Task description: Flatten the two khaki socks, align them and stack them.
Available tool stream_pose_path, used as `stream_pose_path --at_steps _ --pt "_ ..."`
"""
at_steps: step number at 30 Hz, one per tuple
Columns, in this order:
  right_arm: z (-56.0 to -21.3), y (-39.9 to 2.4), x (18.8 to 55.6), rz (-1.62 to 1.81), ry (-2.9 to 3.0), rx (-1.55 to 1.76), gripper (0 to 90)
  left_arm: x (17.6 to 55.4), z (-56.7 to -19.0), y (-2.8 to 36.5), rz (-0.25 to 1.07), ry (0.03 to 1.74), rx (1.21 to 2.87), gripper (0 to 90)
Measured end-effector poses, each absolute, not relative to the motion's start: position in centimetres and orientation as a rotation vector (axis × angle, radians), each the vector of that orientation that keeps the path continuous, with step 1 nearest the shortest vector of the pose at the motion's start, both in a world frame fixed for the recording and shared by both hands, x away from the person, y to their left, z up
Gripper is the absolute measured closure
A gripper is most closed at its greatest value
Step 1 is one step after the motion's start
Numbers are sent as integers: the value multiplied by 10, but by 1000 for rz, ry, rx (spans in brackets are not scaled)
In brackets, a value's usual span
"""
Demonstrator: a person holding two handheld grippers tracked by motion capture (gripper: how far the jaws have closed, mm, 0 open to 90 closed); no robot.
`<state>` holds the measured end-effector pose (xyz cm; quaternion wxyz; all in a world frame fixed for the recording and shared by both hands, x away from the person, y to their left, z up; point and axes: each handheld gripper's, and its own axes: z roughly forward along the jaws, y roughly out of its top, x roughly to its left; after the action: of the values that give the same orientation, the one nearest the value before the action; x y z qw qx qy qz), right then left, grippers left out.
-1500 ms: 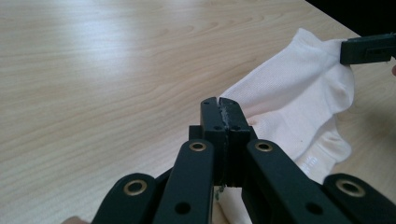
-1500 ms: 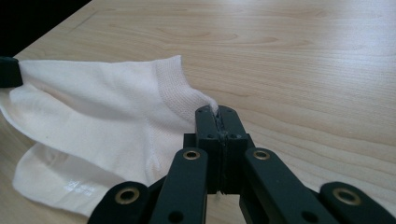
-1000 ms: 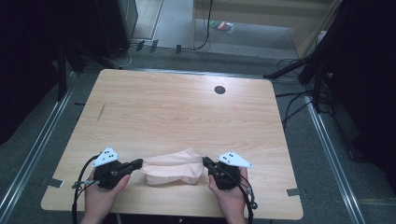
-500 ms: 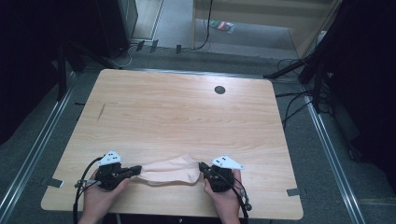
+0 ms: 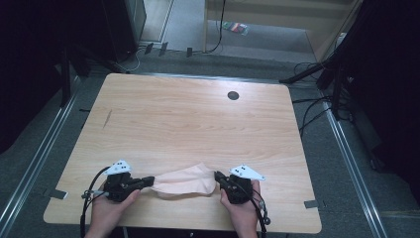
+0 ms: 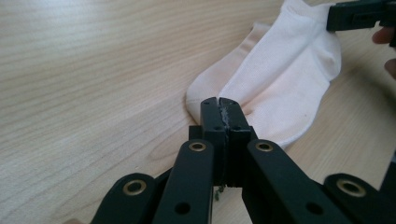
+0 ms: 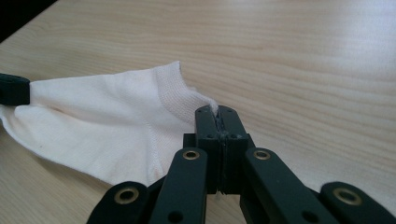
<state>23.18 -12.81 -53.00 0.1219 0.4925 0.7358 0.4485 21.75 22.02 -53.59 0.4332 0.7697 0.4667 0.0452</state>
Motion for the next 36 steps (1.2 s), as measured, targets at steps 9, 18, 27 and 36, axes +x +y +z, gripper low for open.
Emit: stream_pose_path --at_steps 9,18,27,36 --pt "-546 -122 238 1247 2216 1454 805 225 -545 218 154 1227 1964 754" --pt "-530 -120 221 1398 2122 1375 796 207 -520 216 268 1065 1826 766" --pt "-549 -96 225 1213 2282 1373 900 214 -546 190 230 1084 2043 798" --pt "-551 -103 230 1219 2214 1456 900 239 -549 180 353 1110 2003 813"
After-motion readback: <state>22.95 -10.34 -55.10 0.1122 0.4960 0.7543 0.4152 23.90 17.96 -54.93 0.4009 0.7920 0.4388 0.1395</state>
